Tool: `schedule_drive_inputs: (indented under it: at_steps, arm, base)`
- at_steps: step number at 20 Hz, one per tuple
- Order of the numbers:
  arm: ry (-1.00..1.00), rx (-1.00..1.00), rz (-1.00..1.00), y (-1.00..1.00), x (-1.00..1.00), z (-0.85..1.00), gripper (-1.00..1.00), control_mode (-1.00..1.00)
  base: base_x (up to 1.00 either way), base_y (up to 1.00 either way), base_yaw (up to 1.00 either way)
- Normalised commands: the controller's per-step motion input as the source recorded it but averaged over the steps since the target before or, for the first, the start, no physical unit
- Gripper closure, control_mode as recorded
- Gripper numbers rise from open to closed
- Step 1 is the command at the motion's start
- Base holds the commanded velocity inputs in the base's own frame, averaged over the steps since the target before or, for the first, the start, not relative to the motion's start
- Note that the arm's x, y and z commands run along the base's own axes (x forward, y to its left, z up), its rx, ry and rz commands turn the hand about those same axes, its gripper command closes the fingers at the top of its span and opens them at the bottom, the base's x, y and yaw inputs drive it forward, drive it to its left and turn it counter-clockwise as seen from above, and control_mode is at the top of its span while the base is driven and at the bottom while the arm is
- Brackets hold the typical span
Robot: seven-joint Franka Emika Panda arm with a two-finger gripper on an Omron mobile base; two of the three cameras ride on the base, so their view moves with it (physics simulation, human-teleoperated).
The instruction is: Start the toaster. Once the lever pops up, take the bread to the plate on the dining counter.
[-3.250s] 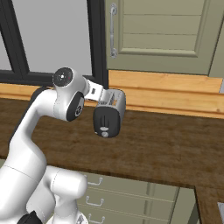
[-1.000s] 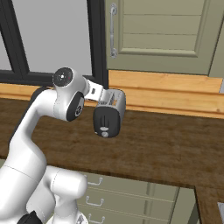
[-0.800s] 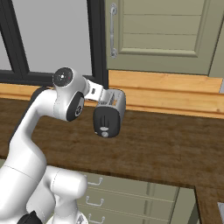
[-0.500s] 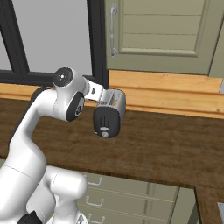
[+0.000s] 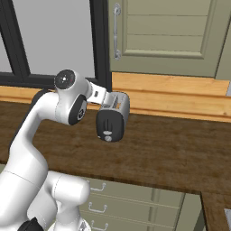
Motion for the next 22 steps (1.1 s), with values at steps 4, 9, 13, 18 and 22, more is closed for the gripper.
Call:
schedule_drive_inputs:
  at_steps: [4,9,13,18,22]
  arm:
    - [0.00,0.00,0.00,0.00,0.00,0.00,-1.00,-1.00]
    - [0.00,0.00,0.00,0.00,0.00,0.00,-1.00,-1.00]
    - [0.00,0.00,0.00,0.00,0.00,0.00,-1.00,-1.00]
    - [0.00,0.00,0.00,0.00,0.00,0.00,-1.00,-1.00]
    - [0.00,0.00,0.00,0.00,0.00,0.00,-1.00,-1.00]
  base:
    - [0.00,0.00,0.00]
    - [0.00,0.00,0.00]
    - [0.00,0.00,0.00]
    - [0.00,0.00,0.00]
    - [0.00,0.00,0.00]
